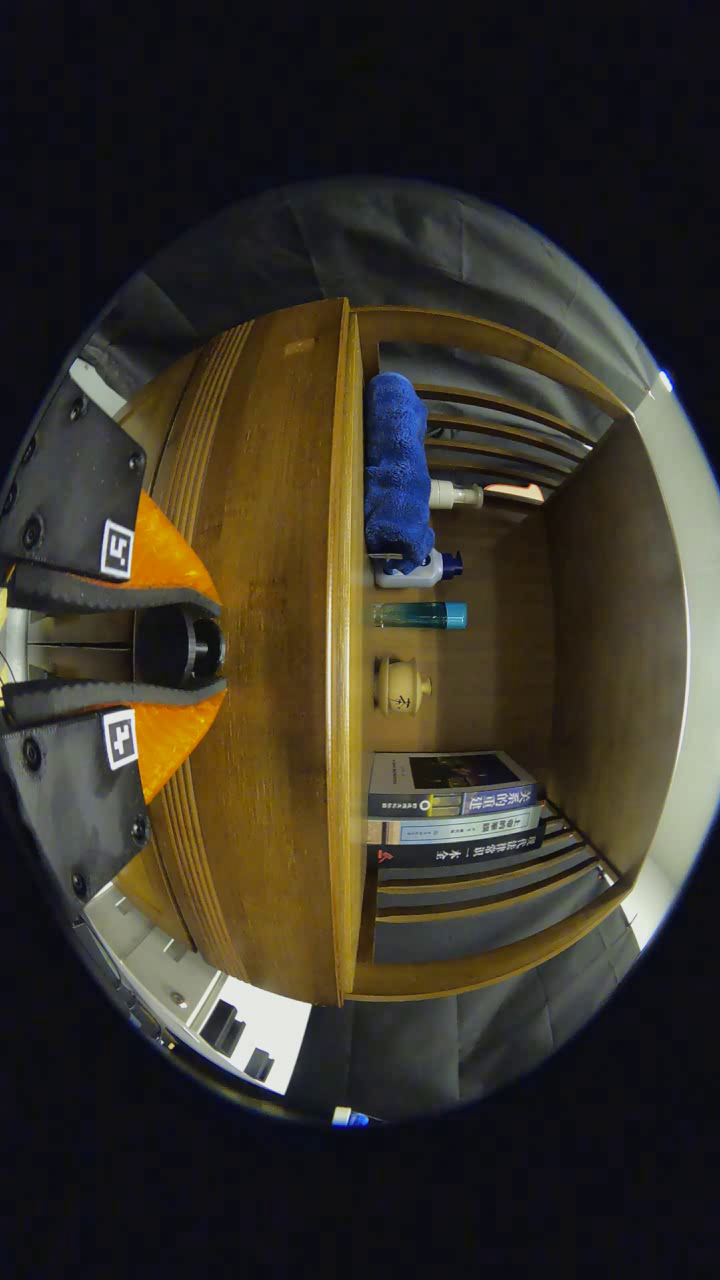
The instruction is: Pull open the drawer, take out the items inside it, and place them on the countertop above the cabinet.
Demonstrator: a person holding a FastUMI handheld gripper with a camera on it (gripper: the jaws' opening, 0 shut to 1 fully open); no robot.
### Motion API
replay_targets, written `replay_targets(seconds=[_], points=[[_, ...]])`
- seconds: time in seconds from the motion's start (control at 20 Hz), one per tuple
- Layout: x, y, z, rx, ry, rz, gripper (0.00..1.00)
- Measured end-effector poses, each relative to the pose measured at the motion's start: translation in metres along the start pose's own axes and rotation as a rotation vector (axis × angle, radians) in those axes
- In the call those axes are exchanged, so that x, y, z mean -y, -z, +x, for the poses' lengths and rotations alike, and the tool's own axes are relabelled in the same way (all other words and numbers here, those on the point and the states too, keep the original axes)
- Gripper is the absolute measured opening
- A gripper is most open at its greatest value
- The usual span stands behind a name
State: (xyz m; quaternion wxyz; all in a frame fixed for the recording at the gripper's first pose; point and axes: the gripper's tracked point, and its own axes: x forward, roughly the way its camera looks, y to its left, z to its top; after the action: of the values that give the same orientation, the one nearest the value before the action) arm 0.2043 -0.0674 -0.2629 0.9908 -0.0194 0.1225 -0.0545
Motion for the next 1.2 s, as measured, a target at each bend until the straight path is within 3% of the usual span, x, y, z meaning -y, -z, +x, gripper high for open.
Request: replay_targets(seconds=[1.2], points=[[-0.009, 0.015, -0.162, 0.003, 0.000, 0.003, 0.33]])
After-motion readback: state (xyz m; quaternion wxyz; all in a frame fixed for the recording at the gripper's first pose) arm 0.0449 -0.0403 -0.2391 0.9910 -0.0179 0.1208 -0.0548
